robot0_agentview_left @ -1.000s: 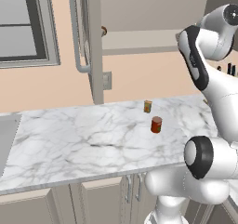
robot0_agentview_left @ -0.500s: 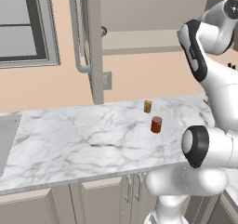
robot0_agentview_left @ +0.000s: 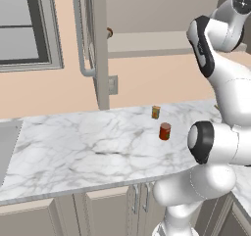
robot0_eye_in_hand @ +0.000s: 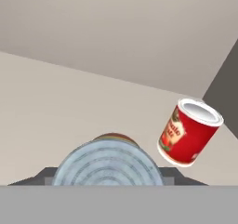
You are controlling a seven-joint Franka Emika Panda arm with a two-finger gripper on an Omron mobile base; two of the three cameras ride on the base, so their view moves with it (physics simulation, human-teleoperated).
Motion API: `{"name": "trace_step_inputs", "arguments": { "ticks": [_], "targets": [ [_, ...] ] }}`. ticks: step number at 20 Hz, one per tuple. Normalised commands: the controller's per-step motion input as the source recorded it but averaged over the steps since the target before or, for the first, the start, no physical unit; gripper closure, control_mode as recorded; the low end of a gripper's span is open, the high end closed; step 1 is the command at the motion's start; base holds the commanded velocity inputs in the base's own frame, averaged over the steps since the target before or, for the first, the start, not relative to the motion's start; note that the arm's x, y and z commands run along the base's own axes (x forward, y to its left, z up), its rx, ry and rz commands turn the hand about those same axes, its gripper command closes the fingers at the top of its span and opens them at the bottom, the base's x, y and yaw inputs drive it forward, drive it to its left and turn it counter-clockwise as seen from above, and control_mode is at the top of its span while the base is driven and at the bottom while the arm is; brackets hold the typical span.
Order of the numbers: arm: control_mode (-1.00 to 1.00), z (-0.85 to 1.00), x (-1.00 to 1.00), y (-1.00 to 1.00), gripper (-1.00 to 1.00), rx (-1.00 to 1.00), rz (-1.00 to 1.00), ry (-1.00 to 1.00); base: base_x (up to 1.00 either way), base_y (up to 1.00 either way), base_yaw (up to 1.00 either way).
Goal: Pick the cans from the counter and place them in their designated side in the cabinet.
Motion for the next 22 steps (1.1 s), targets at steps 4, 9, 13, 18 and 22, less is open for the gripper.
{"name": "trace_step_inputs", "arguments": {
  "ticks": [4, 9, 13, 18, 22],
  "targets": [
    [-1.0, 0.0, 0.18, -0.12, 1.0, 0.0, 0.0, 0.04, 0.0, 0.0, 0.0],
    [-1.0, 0.0, 0.14, -0.1, 1.0, 0.0, 0.0, 0.05, 0.0, 0.0, 0.0],
    [-1.0, -0.06, 0.07, -0.06, 1.0, 0.0, 0.0, 0.05, 0.0, 0.0, 0.0],
    [-1.0, -0.05, 0.0, -0.01, 1.0, 0.0, 0.0, 0.02, 0.0, 0.0, 0.0],
    [-1.0, -0.13, 0.0, 0.0, 1.0, 0.0, 0.0, 0.02, 0.0, 0.0, 0.0]
  ]
}}
